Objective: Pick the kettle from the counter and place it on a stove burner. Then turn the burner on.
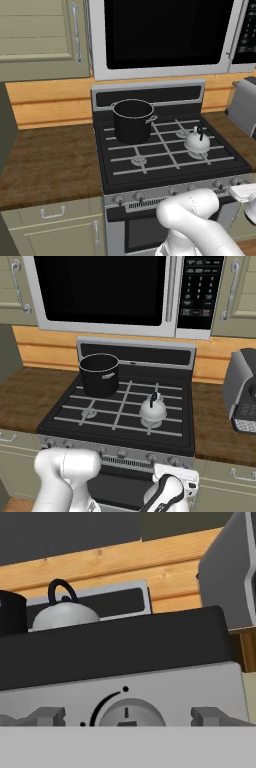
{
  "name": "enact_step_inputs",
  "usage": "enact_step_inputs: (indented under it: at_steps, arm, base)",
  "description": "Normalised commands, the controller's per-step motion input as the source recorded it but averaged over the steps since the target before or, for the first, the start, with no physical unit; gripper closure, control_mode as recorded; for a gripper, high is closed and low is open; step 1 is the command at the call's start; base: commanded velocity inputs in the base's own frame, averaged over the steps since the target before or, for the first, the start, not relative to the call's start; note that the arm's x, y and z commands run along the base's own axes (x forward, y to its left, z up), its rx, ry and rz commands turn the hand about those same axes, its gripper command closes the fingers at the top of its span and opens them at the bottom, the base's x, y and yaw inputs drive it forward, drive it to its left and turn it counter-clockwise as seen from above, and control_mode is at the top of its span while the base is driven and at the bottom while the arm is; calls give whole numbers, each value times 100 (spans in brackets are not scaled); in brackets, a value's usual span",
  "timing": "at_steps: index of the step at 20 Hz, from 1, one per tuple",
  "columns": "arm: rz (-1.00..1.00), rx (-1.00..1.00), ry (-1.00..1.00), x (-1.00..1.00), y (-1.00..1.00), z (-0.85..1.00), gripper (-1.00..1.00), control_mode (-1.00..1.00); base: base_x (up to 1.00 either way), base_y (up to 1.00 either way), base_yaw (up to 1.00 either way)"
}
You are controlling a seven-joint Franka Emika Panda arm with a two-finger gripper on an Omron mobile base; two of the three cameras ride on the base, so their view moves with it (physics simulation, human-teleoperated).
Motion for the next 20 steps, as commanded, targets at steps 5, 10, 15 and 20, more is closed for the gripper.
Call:
enact_step_inputs:
  at_steps: [5,10,15,20]
  arm:
    - [0,0,0,1,-19,0,-100,-100]
    - [0,0,0,3,0,-10,-100,-100]
    - [0,0,0,3,3,-13,-100,-100]
    - [0,0,0,3,8,-3,-100,-100]
  base:
    - [0,0,0]
    - [0,0,0]
    - [0,0,0]
    - [0,0,0]
